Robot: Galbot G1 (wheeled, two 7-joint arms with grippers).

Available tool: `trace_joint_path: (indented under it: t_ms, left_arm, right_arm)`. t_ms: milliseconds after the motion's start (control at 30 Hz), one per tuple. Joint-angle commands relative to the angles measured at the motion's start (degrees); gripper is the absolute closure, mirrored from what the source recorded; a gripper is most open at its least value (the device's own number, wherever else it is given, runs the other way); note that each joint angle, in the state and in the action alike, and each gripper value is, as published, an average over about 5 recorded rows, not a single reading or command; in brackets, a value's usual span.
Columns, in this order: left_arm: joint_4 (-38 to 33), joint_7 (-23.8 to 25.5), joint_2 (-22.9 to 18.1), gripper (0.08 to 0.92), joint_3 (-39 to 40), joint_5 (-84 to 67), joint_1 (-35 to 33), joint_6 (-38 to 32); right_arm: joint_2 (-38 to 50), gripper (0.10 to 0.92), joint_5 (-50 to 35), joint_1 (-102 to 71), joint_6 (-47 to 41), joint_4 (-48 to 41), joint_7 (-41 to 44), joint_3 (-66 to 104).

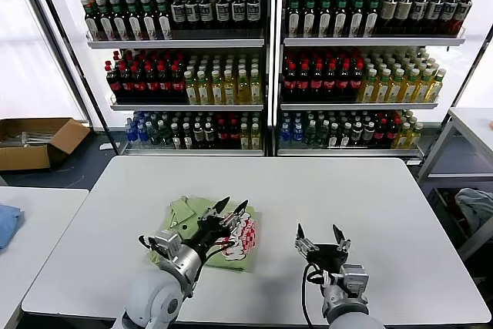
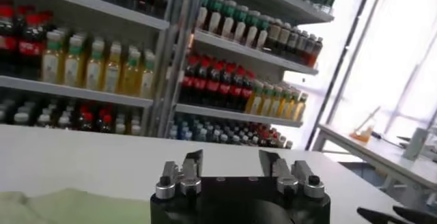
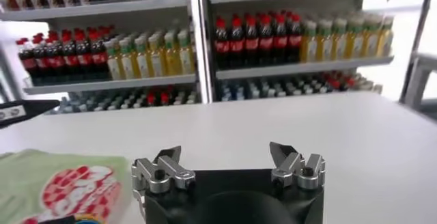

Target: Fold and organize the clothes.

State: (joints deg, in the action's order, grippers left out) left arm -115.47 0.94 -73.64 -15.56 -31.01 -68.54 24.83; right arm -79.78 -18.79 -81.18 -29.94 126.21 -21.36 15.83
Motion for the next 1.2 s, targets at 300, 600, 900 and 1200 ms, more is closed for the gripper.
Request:
trace_joint_path:
  t_ms: [300, 600, 900, 1200]
  left_arm:
    - [-1.9, -6.1, 2.5, 0.202, -13.8, 7.0, -5.2, 0.8]
    - [-1.4, -5.9, 2.2, 0.177, -14.3, 7.4, -5.4, 0.9]
    - [-0.8, -6.0, 1.8, 0.177, -14.1, 7.3, -5.3, 1.1]
    - [-0.7, -6.2, 1.2, 0.177, -14.0, 7.2, -5.4, 1.0]
  right_arm:
    - [-6.6, 0.203, -29.9, 20.9, -3.1, -21.0, -9.1, -10.8]
    - [-10.4, 0.284, -25.4, 20.6, -3.1, -24.3, -10.4, -13.6]
    - [-10.3, 0.425, -22.7, 18.0, -2.6, -23.4, -11.8, -14.0]
    - [-7.7, 0.681, -19.6, 17.2, -1.9, -20.8, -10.9, -13.8]
